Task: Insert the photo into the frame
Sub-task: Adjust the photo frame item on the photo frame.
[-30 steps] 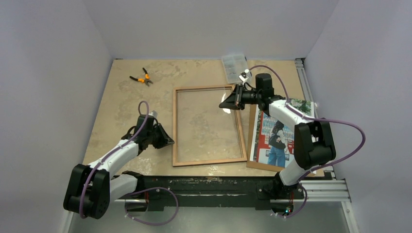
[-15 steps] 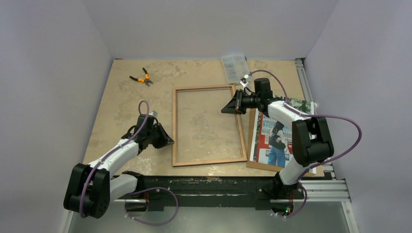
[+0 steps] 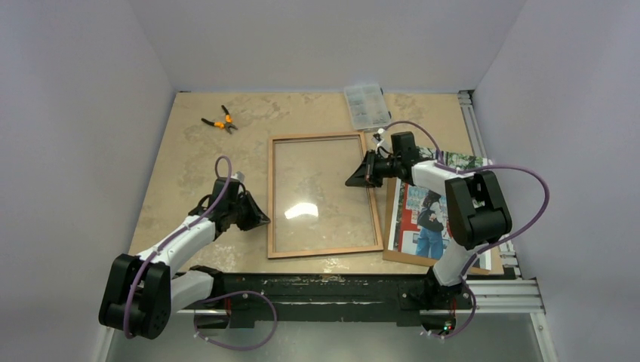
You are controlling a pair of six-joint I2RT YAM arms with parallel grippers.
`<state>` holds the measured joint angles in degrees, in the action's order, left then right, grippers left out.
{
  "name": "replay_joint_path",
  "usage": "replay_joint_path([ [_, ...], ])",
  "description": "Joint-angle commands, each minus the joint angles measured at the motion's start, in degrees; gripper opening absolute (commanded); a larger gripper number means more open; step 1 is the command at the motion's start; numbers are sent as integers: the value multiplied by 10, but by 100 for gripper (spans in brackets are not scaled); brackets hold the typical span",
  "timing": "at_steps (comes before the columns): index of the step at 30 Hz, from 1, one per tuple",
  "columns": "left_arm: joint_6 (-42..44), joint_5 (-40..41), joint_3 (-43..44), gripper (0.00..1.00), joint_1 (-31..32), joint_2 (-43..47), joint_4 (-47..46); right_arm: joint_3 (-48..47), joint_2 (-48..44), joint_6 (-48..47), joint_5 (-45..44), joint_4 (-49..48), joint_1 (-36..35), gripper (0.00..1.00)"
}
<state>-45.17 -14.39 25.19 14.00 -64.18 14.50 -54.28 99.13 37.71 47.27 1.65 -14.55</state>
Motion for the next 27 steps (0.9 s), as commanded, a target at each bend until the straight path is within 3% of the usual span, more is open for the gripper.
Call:
replay_joint_path([
  [1,18,16,12,6,2,-5,10,4,2,-9,11,-31,-9,2],
  [11,19,15,14,5,2,-10,11,-2,-4,-13,-4,-17,-9,20],
  [22,21,12,14,5,2,-13,9,-12,-35,-38,-65,50,-10,76],
  [27,22,12,15,4,2,-16,9,-20,-38,-48,-87,72,-11,88],
])
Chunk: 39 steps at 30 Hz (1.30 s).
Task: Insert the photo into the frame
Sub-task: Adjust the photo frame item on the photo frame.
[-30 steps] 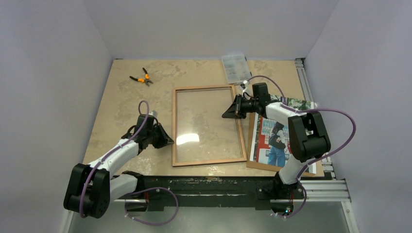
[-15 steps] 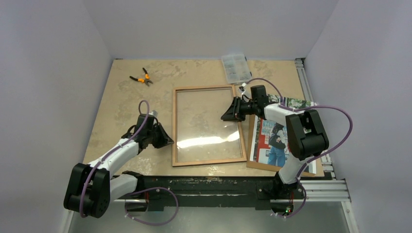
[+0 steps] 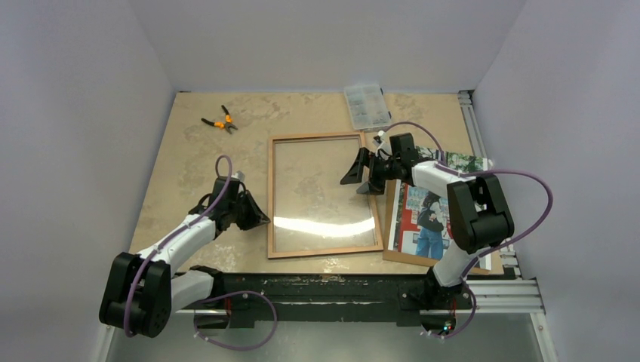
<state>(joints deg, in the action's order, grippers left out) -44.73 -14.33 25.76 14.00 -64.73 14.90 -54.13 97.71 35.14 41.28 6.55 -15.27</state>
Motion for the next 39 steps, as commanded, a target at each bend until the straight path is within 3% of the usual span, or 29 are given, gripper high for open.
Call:
replay_joint_path([
  [1,18,11,9,4,2,-11,5,-24,-23,-25,-32,29,-4,88],
  [15,25,15,11,3,2,-13,12,-52,-14,-51,-128,116,-15,98],
  [26,26,16,12,3,2,-15,13,-96,-35,-74,-251,216,-20,98],
  [34,25,17,12,4,2,-15,14,-121,-60,-96,-287,251,-20,98],
  [39,26,18,14,11,2,-12,18,-112,-46,-95,-279,243,-20,98],
])
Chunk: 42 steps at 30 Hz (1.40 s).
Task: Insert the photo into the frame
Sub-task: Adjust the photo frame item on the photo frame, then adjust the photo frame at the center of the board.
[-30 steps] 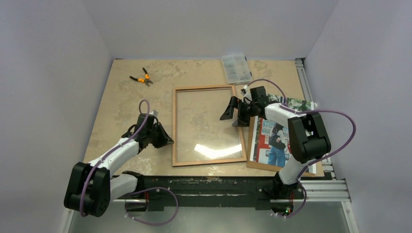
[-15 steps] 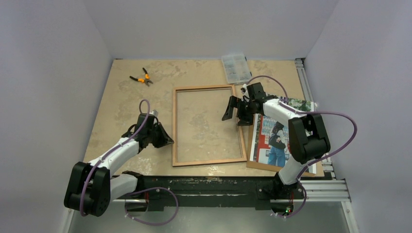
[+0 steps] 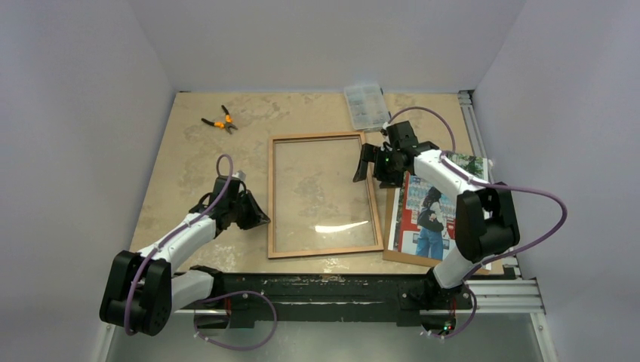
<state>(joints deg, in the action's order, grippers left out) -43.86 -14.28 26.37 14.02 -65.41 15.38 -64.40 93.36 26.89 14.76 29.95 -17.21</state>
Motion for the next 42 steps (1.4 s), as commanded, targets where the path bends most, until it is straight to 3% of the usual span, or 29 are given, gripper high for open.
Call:
replay_joint_path([
  [1,17,16,8,13,2,-4,14,-6,3,-11,-9,4,0,98],
  [5,11,5,10,31,2,8,14,11,23,-10,19,-16,0,98],
  [10,-1,-18,28,66,1,44,31,26,37,-11,46,-24,-1,97],
  [13,-11,-21,32,76,1,76,40,33,41,-8,58,-31,-8,97],
  [30,12,26,112,86,-2,245,178,5,81,41,38,-60,-109,97],
  [37,13,-16,112,88,4,239,139,27,10,26,-15,-39,-108,98],
  [42,-17,-2,124,91,80,180,77,75,-66,32,-43,-32,-79,99],
])
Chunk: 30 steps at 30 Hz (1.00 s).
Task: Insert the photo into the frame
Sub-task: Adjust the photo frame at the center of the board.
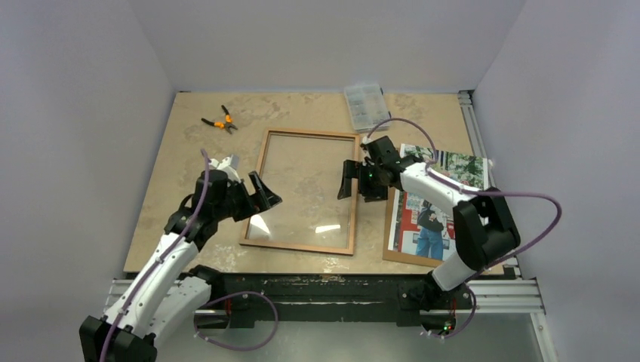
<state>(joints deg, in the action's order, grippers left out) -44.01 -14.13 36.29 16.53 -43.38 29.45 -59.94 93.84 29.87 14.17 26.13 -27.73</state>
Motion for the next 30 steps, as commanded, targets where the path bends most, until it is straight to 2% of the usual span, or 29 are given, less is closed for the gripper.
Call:
replay_joint_path([
  [1,-23,0,30,91,73,-60,-75,43,-87,5,-32,4,41,99],
  [5,-43,34,80,92,157,-156,-113,93,-155,24,-11,-4,130,99],
  [7,-49,50,119,93,205,-210,-125,104,-185,33,-28,11,173,99],
  [12,-58,78,245,94,317,-356,-132,89,-202,44,-169,106,249,99],
  [16,-60,74,349,94,373,-463,-119,85,-191,45,-269,154,289,99],
  [21,-63,63,417,94,404,-522,-119,128,-152,29,-227,105,302,99],
  [30,-66,67,397,94,404,-503,-136,136,-38,17,-73,39,282,99],
])
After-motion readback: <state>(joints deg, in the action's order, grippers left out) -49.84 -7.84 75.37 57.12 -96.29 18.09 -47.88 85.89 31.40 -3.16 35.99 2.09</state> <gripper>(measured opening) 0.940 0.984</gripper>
